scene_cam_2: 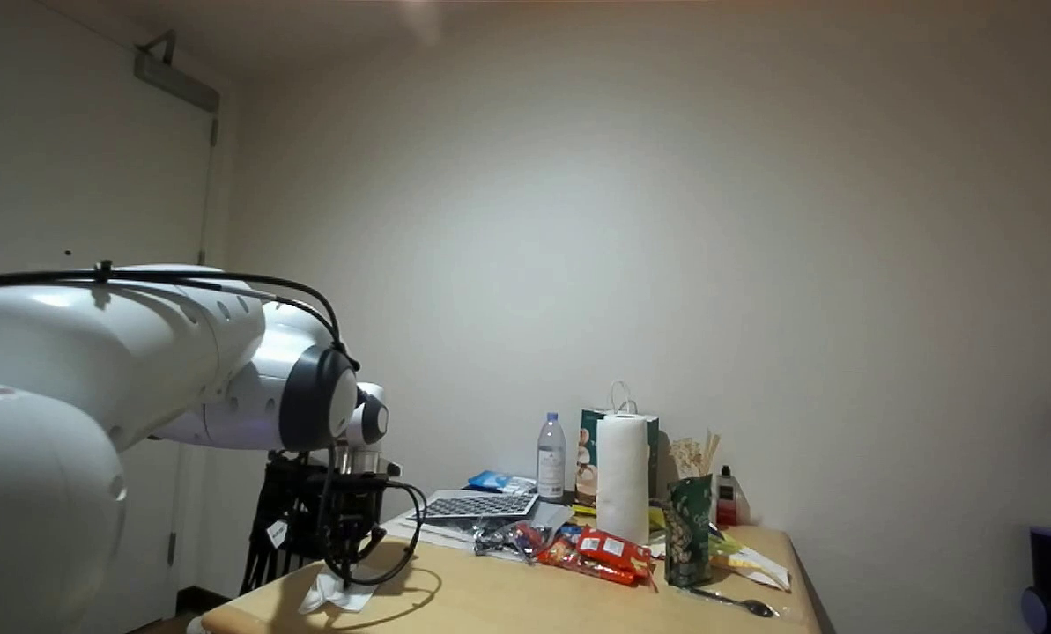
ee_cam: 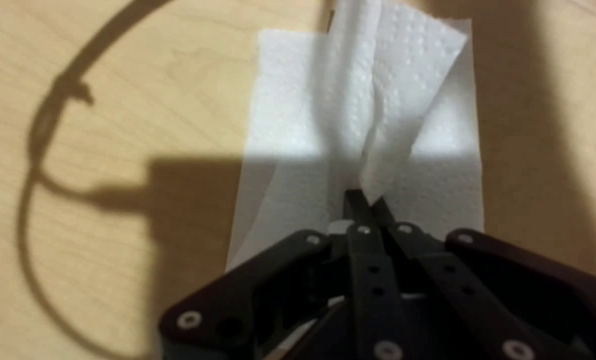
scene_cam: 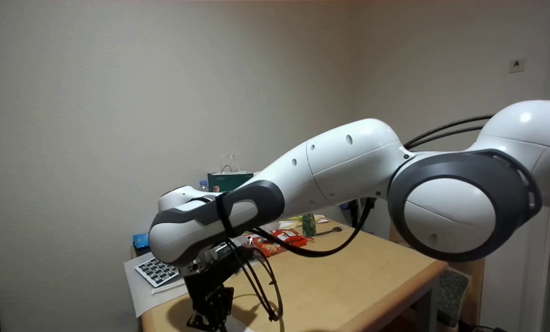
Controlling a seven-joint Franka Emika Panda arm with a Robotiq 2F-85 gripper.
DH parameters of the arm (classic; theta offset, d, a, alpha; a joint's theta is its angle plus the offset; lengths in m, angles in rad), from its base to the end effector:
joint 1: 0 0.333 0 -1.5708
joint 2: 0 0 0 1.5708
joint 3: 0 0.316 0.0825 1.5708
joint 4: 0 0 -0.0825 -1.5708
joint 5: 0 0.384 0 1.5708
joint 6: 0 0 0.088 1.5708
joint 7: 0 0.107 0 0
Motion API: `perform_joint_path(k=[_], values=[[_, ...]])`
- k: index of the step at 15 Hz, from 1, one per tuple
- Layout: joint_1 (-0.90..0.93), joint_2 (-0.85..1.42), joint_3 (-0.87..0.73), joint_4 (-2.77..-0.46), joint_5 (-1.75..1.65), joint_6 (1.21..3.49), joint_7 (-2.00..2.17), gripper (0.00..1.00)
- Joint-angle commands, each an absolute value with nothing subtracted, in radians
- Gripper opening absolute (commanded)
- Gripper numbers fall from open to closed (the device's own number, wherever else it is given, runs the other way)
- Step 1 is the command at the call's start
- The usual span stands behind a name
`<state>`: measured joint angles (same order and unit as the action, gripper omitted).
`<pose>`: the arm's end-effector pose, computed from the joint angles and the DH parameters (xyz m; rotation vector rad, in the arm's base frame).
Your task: Wipe the table with the cloth
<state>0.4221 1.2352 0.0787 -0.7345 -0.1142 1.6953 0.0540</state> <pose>0.6909 0.3343 0.1602 2.9435 0.6490 -0.3853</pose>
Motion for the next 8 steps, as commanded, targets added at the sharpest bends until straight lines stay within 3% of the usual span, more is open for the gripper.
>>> perform_joint_path(k=[1, 8], values=[[0.428, 1.242, 0.087, -0.723, -0.114, 1.692, 0.031, 0.01], [0.432, 1.248, 0.062, -0.732, -0.126, 1.677, 0.068, 0.0]])
